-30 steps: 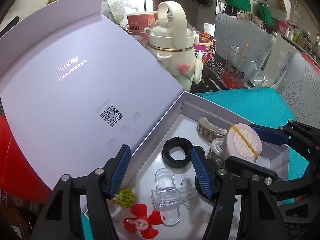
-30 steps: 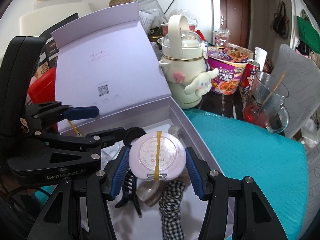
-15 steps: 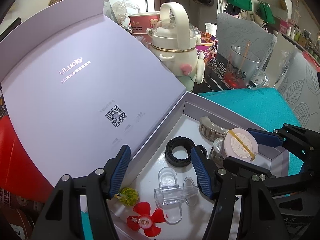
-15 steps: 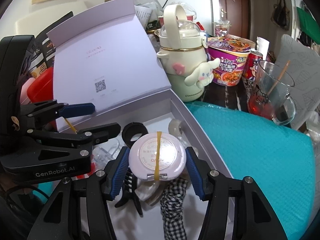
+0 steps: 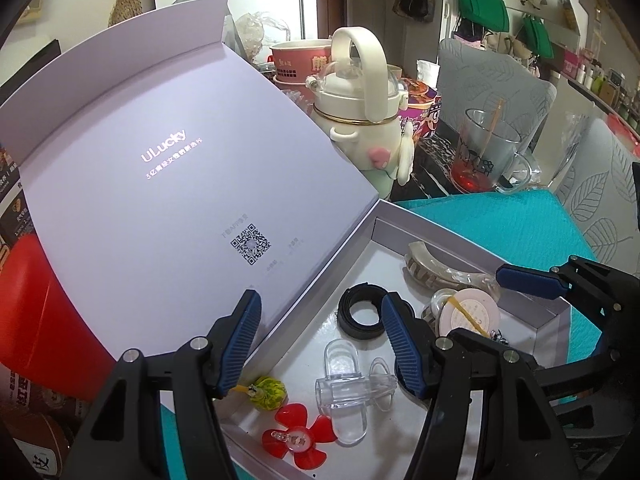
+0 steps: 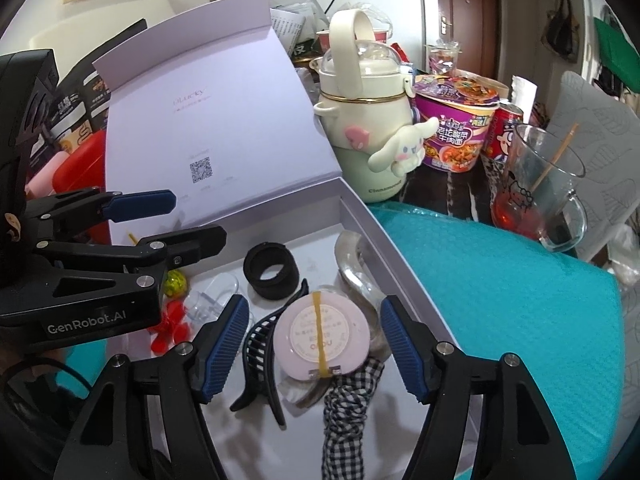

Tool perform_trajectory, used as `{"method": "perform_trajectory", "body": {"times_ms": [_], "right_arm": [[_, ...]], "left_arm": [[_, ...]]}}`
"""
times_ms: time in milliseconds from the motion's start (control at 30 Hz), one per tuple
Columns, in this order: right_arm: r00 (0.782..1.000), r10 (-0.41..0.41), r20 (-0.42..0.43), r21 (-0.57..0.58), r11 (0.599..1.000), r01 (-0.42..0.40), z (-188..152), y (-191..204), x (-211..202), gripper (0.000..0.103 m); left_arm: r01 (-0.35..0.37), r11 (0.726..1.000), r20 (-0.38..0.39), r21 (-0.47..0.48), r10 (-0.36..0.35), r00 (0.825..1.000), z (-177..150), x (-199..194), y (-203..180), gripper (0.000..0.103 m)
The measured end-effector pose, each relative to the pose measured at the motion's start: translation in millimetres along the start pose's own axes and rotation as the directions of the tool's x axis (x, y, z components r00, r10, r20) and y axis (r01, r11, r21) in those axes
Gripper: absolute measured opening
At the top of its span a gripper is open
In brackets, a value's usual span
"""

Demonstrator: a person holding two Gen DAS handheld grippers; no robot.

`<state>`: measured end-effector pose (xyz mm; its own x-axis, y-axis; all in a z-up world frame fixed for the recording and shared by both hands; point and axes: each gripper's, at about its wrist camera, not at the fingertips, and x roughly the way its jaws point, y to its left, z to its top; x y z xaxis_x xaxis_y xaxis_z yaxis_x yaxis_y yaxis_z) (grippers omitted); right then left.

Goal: Organize rigid objects
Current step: 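Open both tools to release the claw clip and mirror in the box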

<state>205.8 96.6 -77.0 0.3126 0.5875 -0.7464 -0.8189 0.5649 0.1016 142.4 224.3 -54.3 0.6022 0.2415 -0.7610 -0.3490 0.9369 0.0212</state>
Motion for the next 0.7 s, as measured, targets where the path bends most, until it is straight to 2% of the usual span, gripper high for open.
{"method": "perform_trajectory", "body": {"times_ms": [400,567,700], "right_arm": [[0.996,-0.085,0.029,0.011,0.996,0.085,5.8,-1.9,-23.7,0.069],[0.99,-0.119,0.071,0.012,0.993,0.119,6.6,2.8,-48.2,0.069],[0.987,-0.137,0.088,0.017,0.991,0.136,1.6,6.6,-69.5,0.07]], "left_arm": [[-0.02,1.0,0.039,-0.01,0.021,0.999,4.2,-23.5,-3.1,0.062],[0.016,1.0,0.078,-0.024,-0.014,0.997,4.4,-46.7,-6.6,0.062],[0.01,1.0,0.108,-0.028,-0.007,0.994,0.6,-67.8,-11.8,0.062]]}}
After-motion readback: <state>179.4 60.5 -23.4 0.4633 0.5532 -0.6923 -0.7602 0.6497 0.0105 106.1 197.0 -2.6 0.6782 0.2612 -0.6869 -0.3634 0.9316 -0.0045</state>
